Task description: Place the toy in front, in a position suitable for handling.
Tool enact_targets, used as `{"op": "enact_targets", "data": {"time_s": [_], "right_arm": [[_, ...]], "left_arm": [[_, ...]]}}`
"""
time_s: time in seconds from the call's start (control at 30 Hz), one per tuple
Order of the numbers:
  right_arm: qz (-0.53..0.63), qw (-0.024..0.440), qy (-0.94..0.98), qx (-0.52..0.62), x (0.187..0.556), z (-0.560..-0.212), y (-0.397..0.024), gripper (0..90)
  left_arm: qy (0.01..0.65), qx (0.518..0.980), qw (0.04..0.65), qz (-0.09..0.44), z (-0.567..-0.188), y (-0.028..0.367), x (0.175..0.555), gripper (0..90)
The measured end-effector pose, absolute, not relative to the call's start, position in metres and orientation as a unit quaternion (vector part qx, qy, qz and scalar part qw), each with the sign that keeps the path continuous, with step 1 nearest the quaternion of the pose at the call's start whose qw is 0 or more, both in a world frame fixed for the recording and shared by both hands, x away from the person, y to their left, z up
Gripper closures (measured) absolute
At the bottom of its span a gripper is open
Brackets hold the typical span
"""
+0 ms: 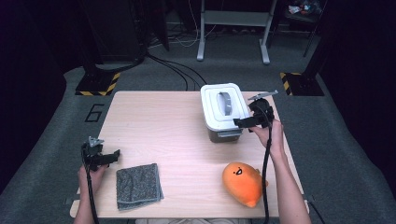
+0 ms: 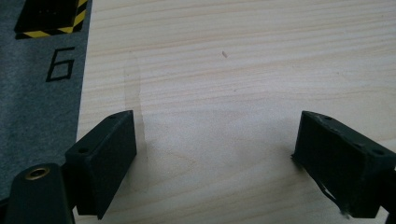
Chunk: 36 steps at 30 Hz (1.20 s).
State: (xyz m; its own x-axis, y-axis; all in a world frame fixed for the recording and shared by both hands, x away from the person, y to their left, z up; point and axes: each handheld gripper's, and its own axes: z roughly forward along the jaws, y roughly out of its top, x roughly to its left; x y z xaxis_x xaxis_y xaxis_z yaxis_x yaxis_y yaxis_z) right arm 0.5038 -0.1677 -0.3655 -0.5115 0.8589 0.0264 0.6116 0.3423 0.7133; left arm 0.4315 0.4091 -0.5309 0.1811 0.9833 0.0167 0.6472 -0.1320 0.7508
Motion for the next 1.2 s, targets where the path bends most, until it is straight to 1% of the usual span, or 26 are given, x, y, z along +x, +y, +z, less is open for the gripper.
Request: {"op": "enact_targets", "data": {"time_s": [0.37,0.5,0.7,0.77,0.8,0.83,0.87,0.97,1.0,1.07,1.1,1.13,1.17,1.2], "right_arm": [[0.336,0.167,0.806,0.458,0.523,-0.367,-0.154,2.5],[0.334,0.152,0.810,0.458,0.530,-0.369,-0.153,2.7],[0.335,0.147,0.812,0.456,0.537,-0.371,-0.150,4.4],[0.334,0.146,0.813,0.455,0.540,-0.373,-0.147,8.1],[0.334,0.146,0.813,0.455,0.540,-0.373,-0.147,8.1],[0.336,0.146,0.811,0.455,0.542,-0.375,-0.145,11.7],[0.336,0.146,0.811,0.455,0.542,-0.375,-0.145,11.7],[0.336,0.148,0.812,0.454,0.545,-0.378,-0.142,16.5],[0.336,0.148,0.812,0.454,0.545,-0.378,-0.142,16.5],[0.341,0.157,0.807,0.455,0.545,-0.381,-0.139,22.5],[0.341,0.157,0.807,0.455,0.545,-0.381,-0.139,22.5],[0.345,0.165,0.801,0.461,0.545,-0.384,-0.136,26.0],[0.345,0.165,0.801,0.461,0.545,-0.384,-0.136,26.0],[0.341,0.167,0.804,0.457,0.545,-0.384,-0.134,30.0]], "left_arm": [[0.581,0.702,0.312,0.269,-0.531,0.409,0.432,12.6],[0.580,0.703,0.312,0.270,-0.531,0.409,0.432,12.6],[0.580,0.703,0.312,0.269,-0.531,0.409,0.432,12.6],[0.581,0.702,0.312,0.269,-0.531,0.409,0.432,12.6],[0.581,0.702,0.312,0.269,-0.531,0.409,0.432,12.6],[0.581,0.702,0.312,0.269,-0.531,0.409,0.432,12.6],[0.581,0.702,0.312,0.269,-0.531,0.409,0.432,12.6],[0.580,0.702,0.312,0.269,-0.531,0.409,0.432,12.7],[0.580,0.702,0.312,0.269,-0.531,0.409,0.432,12.7],[0.580,0.702,0.312,0.269,-0.531,0.409,0.432,12.7],[0.580,0.702,0.312,0.268,-0.531,0.409,0.432,12.7],[0.581,0.702,0.313,0.268,-0.531,0.409,0.432,12.7],[0.580,0.702,0.312,0.269,-0.531,0.409,0.432,12.7],[0.580,0.702,0.313,0.268,-0.531,0.409,0.432,12.7]]}}
